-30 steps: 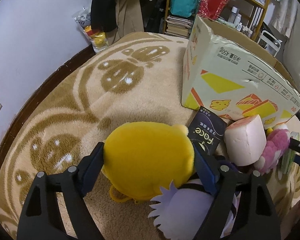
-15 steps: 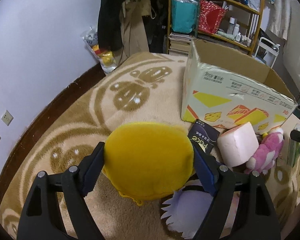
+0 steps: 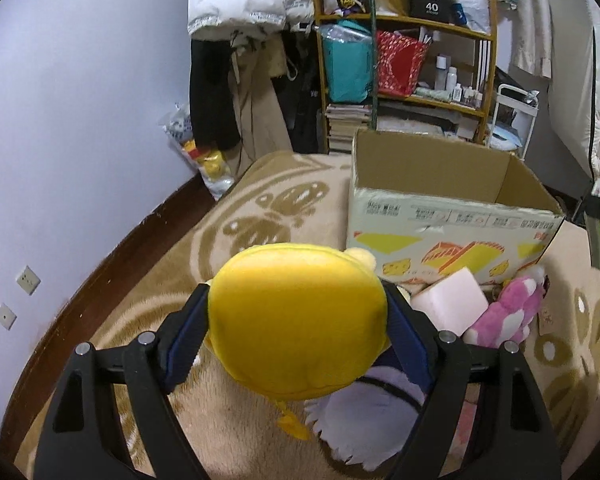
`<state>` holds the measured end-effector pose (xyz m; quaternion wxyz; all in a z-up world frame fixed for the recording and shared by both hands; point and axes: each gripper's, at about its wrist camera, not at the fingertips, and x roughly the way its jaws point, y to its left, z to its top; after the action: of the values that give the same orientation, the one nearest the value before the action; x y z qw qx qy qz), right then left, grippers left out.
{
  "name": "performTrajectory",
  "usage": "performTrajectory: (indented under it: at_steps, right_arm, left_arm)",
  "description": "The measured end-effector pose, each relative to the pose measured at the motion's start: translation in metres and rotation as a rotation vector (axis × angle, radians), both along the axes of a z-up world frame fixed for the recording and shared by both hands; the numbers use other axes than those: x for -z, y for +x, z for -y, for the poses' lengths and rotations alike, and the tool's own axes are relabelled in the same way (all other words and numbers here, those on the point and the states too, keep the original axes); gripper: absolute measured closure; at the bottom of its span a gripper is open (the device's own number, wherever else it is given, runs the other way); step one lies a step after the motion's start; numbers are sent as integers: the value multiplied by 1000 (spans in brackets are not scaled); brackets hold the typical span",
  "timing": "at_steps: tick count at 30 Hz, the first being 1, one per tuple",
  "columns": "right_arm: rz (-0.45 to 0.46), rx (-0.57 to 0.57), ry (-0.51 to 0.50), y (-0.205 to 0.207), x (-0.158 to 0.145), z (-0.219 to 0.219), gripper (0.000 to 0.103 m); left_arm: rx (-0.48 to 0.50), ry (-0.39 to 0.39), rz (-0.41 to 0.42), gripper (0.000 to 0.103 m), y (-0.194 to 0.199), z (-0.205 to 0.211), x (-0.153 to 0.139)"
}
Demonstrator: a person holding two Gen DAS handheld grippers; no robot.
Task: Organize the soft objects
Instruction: 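Carry the yellow plush over the box and release it while the right tool drops the tissue pack in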
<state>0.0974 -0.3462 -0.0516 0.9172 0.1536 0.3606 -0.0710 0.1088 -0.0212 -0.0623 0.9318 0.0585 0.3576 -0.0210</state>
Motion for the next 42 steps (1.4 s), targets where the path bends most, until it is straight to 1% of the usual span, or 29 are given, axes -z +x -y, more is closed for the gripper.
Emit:
performTrajectory:
  at_steps: [4,12,14,17,23,28,32,34,36,38,42]
  right_arm:
    - [42,-25,-46,8,-20,-8,9]
    - [86,-67,-102,41,-46,-17,9]
    - [92,-68,-121,46,-50,-18,9]
    - [97,-72,-148,53,-55,-20,9]
    - [96,-73,-233,67,-59,-25,9]
    - [96,-67,-255,75,-56,-27,9]
    - [90,-61,-219,81,-52,-26,9]
    - [87,-64,-175,85,-50,-24,9]
    - [77,-64,-167,88,-47,-25,9]
    - [71,-67,-181,89,-44,-28,9]
    - [51,-84,-198,93,-37,-33,9]
  left_arm:
    - [2,-5,12,21,9,2,-6]
    - [37,-20,75,21,32,20,-34]
    - [47,-16,92,21,39,24,-41]
    - [67,-36,113,21,52,31,-53]
    - [111,-11,137,21,68,47,-66]
    - [146,15,125,21,83,65,-63]
    - [170,24,109,21,93,77,-58]
    - [180,31,101,20,97,83,-56]
    - [186,32,89,20,101,86,-53]
    - [187,20,58,20,106,88,-48]
    - [200,-29,5,20,115,89,-42]
